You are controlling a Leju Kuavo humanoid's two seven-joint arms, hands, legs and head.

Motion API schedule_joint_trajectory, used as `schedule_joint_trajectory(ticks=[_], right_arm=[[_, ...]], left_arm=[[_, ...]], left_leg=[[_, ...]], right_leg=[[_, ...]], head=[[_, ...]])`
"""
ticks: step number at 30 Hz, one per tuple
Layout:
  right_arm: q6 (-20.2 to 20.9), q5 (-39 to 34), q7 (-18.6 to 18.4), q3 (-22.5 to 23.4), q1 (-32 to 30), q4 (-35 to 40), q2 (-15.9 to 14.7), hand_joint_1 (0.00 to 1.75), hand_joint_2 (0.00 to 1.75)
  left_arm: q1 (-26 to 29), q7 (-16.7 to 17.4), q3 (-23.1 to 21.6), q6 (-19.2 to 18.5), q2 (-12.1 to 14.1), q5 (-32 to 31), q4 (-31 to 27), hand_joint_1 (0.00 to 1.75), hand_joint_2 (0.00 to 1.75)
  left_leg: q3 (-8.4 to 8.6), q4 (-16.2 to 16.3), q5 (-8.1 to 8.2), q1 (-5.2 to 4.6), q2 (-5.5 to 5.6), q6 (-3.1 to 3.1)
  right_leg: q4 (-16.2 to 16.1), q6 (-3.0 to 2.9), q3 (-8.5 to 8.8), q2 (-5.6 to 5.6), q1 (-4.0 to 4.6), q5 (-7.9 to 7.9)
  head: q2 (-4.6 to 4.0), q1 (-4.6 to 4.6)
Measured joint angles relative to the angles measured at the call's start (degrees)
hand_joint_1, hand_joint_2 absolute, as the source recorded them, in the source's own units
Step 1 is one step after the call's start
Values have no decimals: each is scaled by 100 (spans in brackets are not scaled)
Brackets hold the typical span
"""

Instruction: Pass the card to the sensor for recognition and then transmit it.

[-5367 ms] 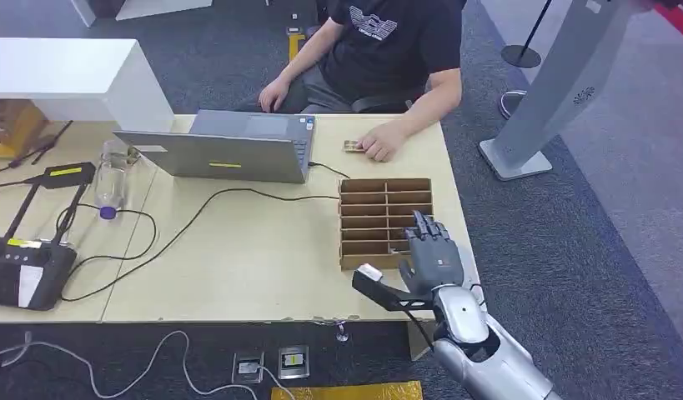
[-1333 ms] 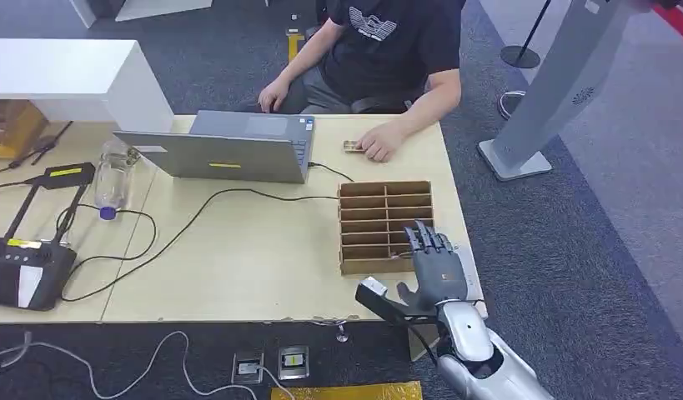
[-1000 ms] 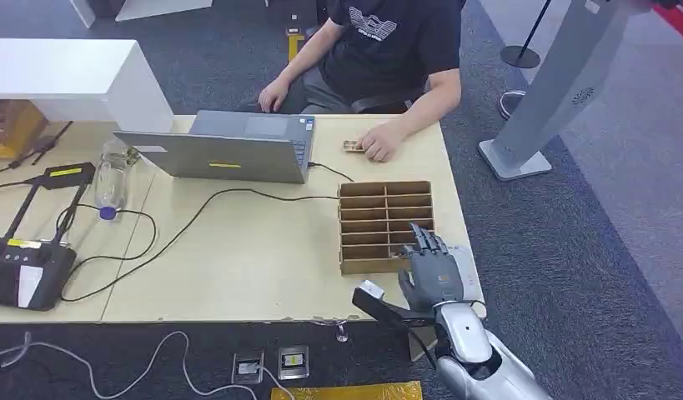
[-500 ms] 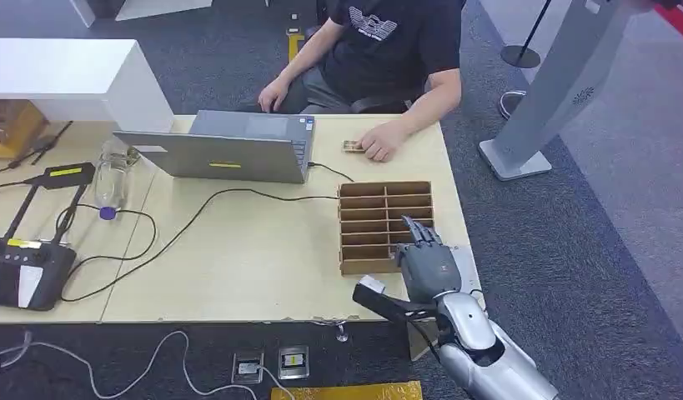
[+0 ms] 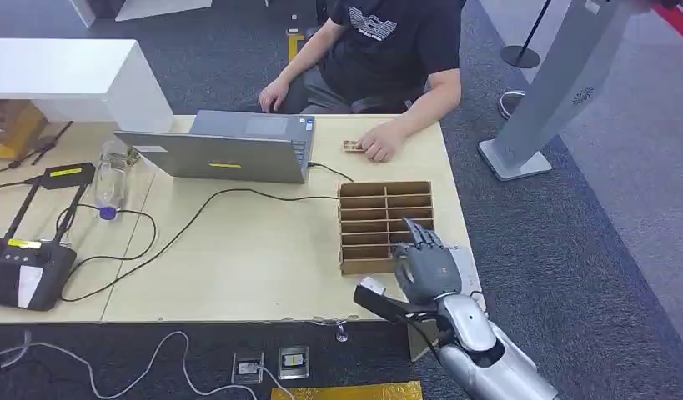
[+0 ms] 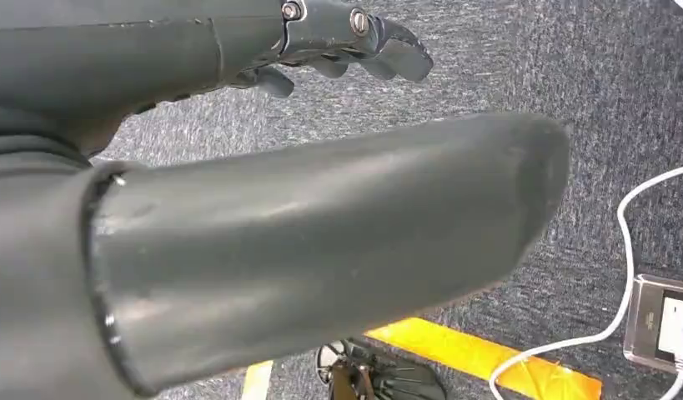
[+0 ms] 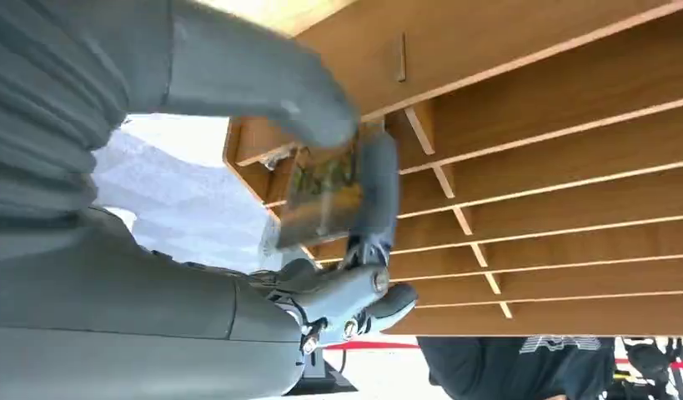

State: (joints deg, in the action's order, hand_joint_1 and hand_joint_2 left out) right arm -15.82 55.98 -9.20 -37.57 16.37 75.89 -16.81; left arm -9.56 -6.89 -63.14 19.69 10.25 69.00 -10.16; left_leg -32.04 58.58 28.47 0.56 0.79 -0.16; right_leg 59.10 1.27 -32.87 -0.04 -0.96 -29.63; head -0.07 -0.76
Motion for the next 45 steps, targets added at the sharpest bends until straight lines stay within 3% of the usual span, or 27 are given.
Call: schedule_joint_trajectory(ticks=[5,27,31,35,45], right_arm=[[-181,26,-42,2,-8,0,-7,0,175],[-280,24,-96,7,-25,-76,-59,0,175],[-376,192,-443,9,-83,-70,-63,0,175],[132,579,-1036,9,-193,184,-70,0,175],[1632,704,-1366,251,-144,1287,-358,0,175]], left_arm=[[0,0,0,-9,0,0,0,0,0],[0,0,-4,-44,2,-68,0,0,0],[1,0,-4,0,2,-68,0,0,0],[3,0,-4,26,4,-55,0,0,0],[6,0,-4,140,-18,22,4,0,0]], left_leg=[[0,0,0,0,0,0],[0,0,0,0,0,0],[0,0,0,0,0,0],[-1,0,0,0,-2,0],[1,0,0,0,-3,0]], right_leg=[[0,0,0,1,0,0],[0,0,0,1,0,0],[0,0,1,-1,0,0],[1,0,-1,2,0,0],[0,0,1,2,0,1]], head=[[0,0],[0,0],[0,0],[0,0],[0,0]])
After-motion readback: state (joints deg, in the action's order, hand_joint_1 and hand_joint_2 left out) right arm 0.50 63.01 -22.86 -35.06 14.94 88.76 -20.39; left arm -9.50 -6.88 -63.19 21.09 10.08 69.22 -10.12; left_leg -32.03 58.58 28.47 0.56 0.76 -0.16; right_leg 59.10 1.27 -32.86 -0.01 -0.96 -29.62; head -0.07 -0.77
